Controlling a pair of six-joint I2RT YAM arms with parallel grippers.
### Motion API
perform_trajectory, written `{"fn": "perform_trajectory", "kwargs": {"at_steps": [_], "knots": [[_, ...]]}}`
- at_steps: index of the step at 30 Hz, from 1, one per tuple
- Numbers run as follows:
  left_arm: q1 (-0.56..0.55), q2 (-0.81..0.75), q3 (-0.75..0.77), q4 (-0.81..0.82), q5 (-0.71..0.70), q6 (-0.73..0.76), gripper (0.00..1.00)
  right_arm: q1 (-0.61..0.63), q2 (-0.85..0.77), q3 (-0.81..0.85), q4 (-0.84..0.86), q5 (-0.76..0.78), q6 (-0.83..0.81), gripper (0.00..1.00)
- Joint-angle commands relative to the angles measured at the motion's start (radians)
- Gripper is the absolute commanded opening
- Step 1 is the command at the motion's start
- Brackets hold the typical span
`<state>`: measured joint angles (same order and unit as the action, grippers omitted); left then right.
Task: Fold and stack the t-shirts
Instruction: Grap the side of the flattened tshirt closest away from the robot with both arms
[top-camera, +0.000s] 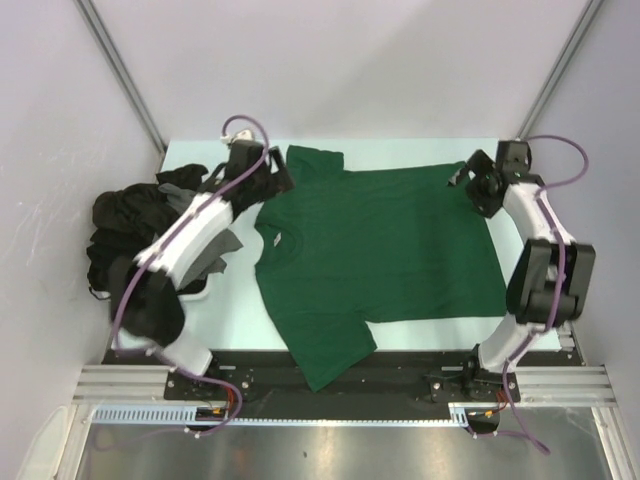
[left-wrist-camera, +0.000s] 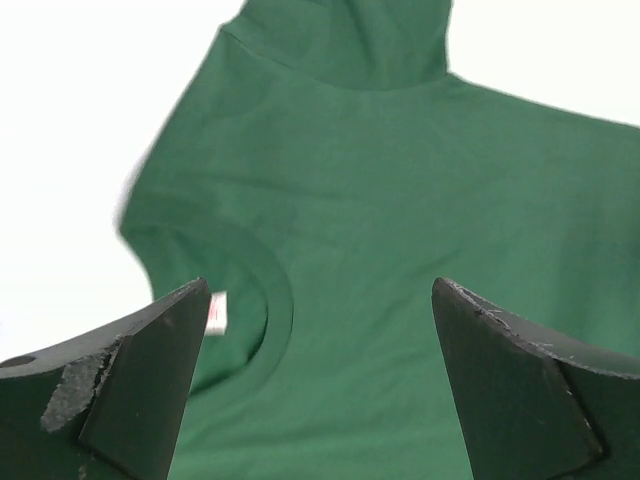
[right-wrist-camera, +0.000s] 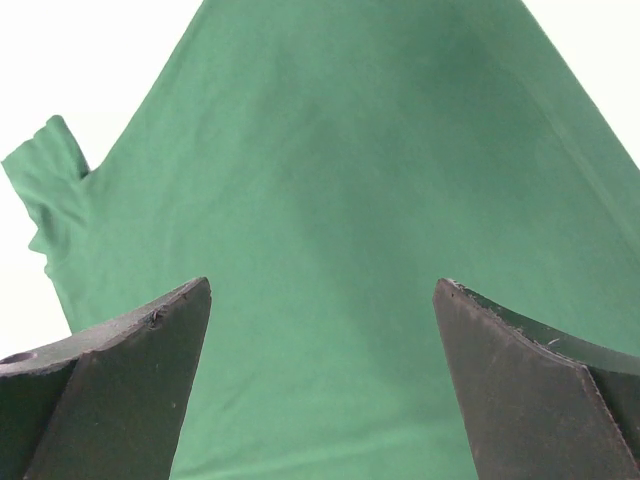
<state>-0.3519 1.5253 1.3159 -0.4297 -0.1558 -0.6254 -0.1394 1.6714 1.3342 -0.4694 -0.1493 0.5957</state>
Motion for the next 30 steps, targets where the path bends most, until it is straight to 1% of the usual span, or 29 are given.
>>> {"fn": "perform_trajectory", "kwargs": {"at_steps": [1, 2, 3, 4, 5, 7, 8, 11, 13, 15, 16, 17, 19, 22, 23, 26, 30], "knots": [[0.028, 0.254, 0.187, -0.044, 0.081, 0.032, 0.99, 0.053, 0.166, 0.163, -0.055, 0.048, -0.053, 1.00], [0.028, 0.294, 0.225, -0.056, 0.081, 0.038, 0.98, 0.061, 0.201, 0.199, -0.111, 0.057, -0.056, 1.00], [0.027, 0.365, 0.265, -0.098, 0.088, 0.050, 0.98, 0.075, 0.271, 0.274, -0.139, 0.062, -0.060, 1.00], [0.025, 0.393, 0.325, -0.118, 0.093, 0.053, 0.97, 0.084, 0.299, 0.302, -0.168, 0.073, -0.076, 1.00], [0.022, 0.415, 0.342, -0.139, 0.094, 0.061, 0.97, 0.093, 0.327, 0.331, -0.216, 0.108, -0.085, 1.00], [0.013, 0.459, 0.368, -0.168, 0.070, 0.082, 0.99, 0.119, 0.366, 0.352, -0.233, 0.148, -0.103, 1.00], [0.011, 0.469, 0.367, -0.173, 0.053, 0.092, 1.00, 0.123, 0.373, 0.349, -0.230, 0.178, -0.123, 1.00], [0.014, 0.524, 0.388, -0.198, 0.003, 0.118, 1.00, 0.120, 0.419, 0.364, -0.228, 0.208, -0.155, 1.00], [0.021, 0.588, 0.452, -0.224, -0.002, 0.130, 0.99, 0.110, 0.476, 0.416, -0.239, 0.220, -0.172, 1.00], [0.021, 0.631, 0.497, -0.260, 0.013, 0.144, 0.99, 0.109, 0.525, 0.473, -0.294, 0.240, -0.203, 1.00], [0.019, 0.648, 0.528, -0.268, 0.022, 0.145, 1.00, 0.115, 0.574, 0.534, -0.319, 0.269, -0.217, 1.00], [0.016, 0.676, 0.542, -0.282, 0.028, 0.151, 0.99, 0.121, 0.593, 0.558, -0.363, 0.287, -0.230, 1.00], [0.007, 0.702, 0.584, -0.300, -0.002, 0.162, 1.00, 0.136, 0.638, 0.606, -0.405, 0.354, -0.270, 1.00], [-0.007, 0.769, 0.658, -0.352, -0.028, 0.191, 1.00, 0.182, 0.663, 0.620, -0.413, 0.402, -0.323, 1.00], [-0.012, 0.801, 0.681, -0.383, -0.036, 0.200, 0.99, 0.185, 0.674, 0.620, -0.413, 0.404, -0.329, 1.00], [-0.015, 0.845, 0.741, -0.408, -0.037, 0.213, 0.99, 0.181, 0.694, 0.623, -0.411, 0.390, -0.329, 1.00], [-0.015, 0.938, 0.819, -0.449, -0.051, 0.191, 0.99, 0.166, 0.726, 0.632, -0.408, 0.334, -0.309, 1.00]]}}
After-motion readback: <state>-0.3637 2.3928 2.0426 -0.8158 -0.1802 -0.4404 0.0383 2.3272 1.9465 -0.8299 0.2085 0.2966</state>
